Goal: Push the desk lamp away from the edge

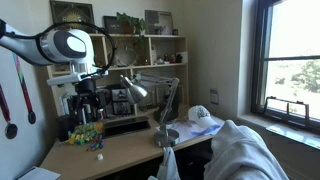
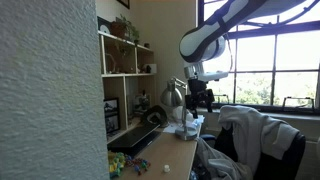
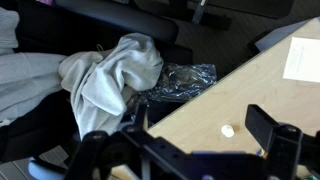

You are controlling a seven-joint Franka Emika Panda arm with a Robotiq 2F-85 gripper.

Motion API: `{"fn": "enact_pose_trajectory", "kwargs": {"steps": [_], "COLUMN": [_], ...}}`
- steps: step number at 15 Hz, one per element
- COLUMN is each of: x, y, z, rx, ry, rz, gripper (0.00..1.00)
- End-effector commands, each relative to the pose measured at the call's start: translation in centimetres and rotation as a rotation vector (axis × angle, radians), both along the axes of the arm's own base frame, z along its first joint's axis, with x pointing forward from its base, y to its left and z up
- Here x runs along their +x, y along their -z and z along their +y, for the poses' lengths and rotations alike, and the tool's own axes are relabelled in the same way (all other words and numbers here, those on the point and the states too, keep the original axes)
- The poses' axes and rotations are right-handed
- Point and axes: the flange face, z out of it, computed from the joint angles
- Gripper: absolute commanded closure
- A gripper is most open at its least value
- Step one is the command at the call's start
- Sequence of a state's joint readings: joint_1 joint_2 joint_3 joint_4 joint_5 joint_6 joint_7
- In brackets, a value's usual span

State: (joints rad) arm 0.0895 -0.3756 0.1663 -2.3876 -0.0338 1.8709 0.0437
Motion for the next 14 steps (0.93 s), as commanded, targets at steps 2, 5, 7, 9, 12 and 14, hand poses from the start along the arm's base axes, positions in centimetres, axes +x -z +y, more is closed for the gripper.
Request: {"fn": "enact_pose_trajectory", "kwargs": {"steps": [2,5,7,9,12,14], "x": [0.0,0.6,1.7,3.1,5.8,8.0], "y": [0.0,0.1,0.2,0.3,0.6,0.8], "z": [0.0,-0.7,-2.4,-5.2,-10.9,-15.0], "rx": [0.0,0.004,0.026,0.051,0.107,0.152], "ry": [0.0,0.006,0.01,0.017,0.022,-0.004], "rz": [0.0,0.021,0.028,0.042,0.055,0.04], "gripper": [0.0,0.0,0.0,0.0,0.0,0.0]}}
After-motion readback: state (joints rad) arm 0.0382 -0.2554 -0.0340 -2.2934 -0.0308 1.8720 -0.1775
